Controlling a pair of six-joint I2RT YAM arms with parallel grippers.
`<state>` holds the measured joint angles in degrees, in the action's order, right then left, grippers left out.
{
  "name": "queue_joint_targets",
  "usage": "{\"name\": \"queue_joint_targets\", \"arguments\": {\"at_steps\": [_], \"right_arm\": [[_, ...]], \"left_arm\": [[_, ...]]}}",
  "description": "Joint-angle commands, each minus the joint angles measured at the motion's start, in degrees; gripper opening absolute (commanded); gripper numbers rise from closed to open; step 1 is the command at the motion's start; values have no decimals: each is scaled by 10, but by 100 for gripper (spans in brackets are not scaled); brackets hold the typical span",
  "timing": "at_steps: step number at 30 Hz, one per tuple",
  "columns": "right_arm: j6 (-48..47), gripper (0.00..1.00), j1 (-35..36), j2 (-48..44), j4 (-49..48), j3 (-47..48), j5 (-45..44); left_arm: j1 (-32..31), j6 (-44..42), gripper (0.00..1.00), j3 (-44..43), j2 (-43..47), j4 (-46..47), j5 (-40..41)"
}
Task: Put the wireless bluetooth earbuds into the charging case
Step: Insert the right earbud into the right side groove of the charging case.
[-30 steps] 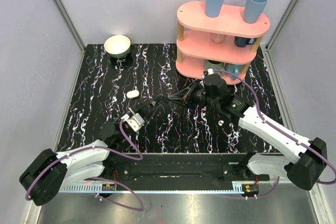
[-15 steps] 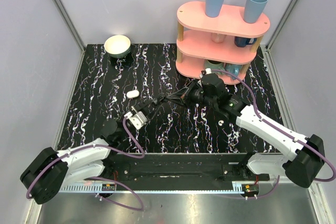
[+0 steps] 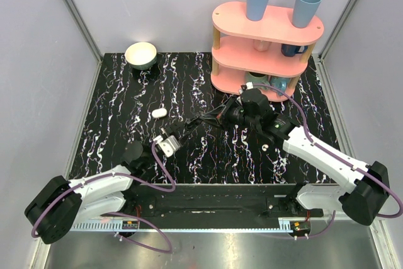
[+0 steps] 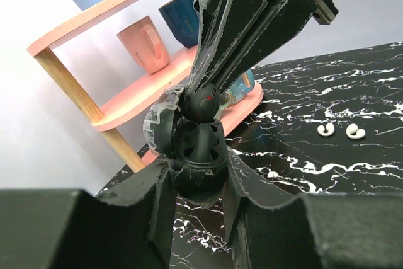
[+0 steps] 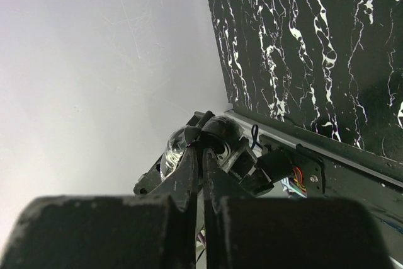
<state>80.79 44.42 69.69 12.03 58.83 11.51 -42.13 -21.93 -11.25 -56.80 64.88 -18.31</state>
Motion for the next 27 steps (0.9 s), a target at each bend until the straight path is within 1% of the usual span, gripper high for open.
{"name": "queue_joint_targets", "arguments": {"at_steps": [1, 6, 17, 22, 27], "right_arm": [[-13, 0, 7, -7, 14, 26, -17], [-17, 0, 7, -8, 32, 22, -29], [-19, 0, 9, 9, 30, 7, -46], [-20, 0, 10, 23, 26, 13, -50], [-18, 0, 15, 38, 25, 14, -56]], "left_arm": [[-4, -33, 0, -27, 5, 0, -9], [-4, -47, 0, -32, 5, 0, -6], [-8, -50, 0, -32, 5, 12, -14], [-21, -60, 0, -34, -2, 9, -23], [-39, -90, 0, -41, -9, -4, -19]]}}
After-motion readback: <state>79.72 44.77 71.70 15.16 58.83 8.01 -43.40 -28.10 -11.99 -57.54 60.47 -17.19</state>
